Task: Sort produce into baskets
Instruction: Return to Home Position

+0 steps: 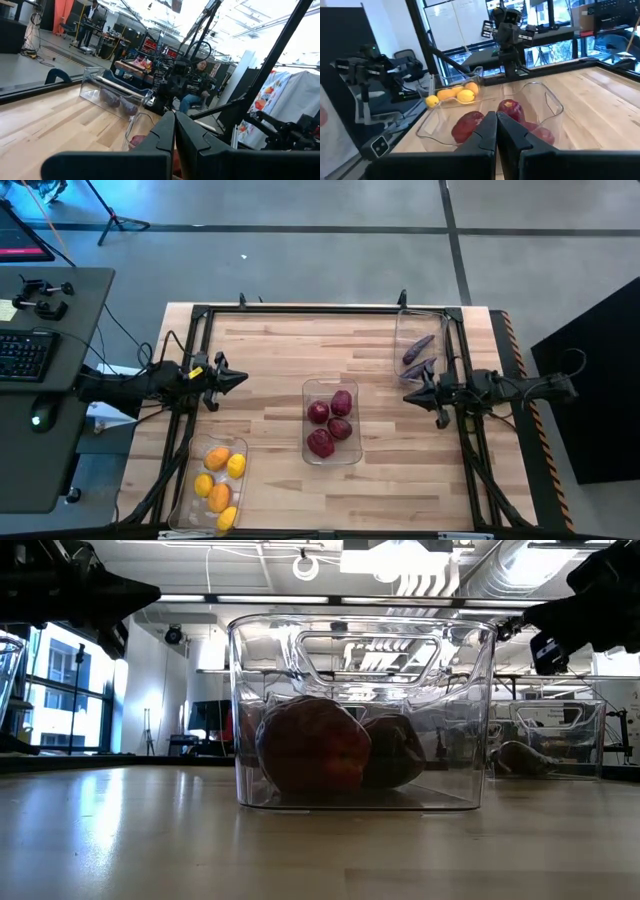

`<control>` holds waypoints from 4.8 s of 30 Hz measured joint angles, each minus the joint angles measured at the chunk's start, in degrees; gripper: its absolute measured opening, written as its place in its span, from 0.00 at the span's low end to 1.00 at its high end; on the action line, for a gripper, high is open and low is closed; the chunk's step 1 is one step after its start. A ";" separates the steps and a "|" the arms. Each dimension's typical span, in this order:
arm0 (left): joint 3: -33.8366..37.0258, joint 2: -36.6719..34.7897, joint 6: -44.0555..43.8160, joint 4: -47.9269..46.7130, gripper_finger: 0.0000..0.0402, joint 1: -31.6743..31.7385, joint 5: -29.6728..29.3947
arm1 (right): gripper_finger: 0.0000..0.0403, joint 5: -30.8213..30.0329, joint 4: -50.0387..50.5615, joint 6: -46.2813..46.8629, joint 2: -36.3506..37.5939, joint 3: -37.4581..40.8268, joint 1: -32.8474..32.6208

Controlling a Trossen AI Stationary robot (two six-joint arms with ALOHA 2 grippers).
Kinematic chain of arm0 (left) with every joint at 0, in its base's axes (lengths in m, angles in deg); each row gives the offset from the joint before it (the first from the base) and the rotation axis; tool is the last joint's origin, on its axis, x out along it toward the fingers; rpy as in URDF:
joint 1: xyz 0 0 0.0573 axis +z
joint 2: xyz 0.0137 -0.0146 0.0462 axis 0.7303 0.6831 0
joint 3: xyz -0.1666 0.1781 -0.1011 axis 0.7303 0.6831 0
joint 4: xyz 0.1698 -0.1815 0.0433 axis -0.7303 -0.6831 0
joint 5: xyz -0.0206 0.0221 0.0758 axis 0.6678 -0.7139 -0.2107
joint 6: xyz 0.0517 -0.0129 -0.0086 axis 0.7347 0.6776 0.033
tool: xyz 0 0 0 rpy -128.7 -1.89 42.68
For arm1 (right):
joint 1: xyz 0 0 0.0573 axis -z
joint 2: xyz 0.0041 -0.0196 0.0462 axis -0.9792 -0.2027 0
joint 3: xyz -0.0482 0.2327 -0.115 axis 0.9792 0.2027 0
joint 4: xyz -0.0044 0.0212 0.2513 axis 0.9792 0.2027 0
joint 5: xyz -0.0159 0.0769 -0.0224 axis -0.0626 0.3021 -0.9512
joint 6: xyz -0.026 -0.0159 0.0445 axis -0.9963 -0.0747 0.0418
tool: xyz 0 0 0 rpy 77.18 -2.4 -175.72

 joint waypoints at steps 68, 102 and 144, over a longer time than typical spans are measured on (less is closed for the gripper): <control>2.69 -0.87 17.55 -3.85 0.00 -0.02 4.51 | 0.00 0.14 0.65 2.80 -0.98 -0.09 -0.04; 2.69 -0.87 17.55 -3.84 0.00 -0.04 4.47 | 0.00 0.06 0.65 2.79 -0.98 -0.09 -0.04; 2.69 -0.87 17.55 -3.84 0.00 -0.04 4.47 | 0.00 0.14 0.67 2.80 -0.98 -0.09 -0.04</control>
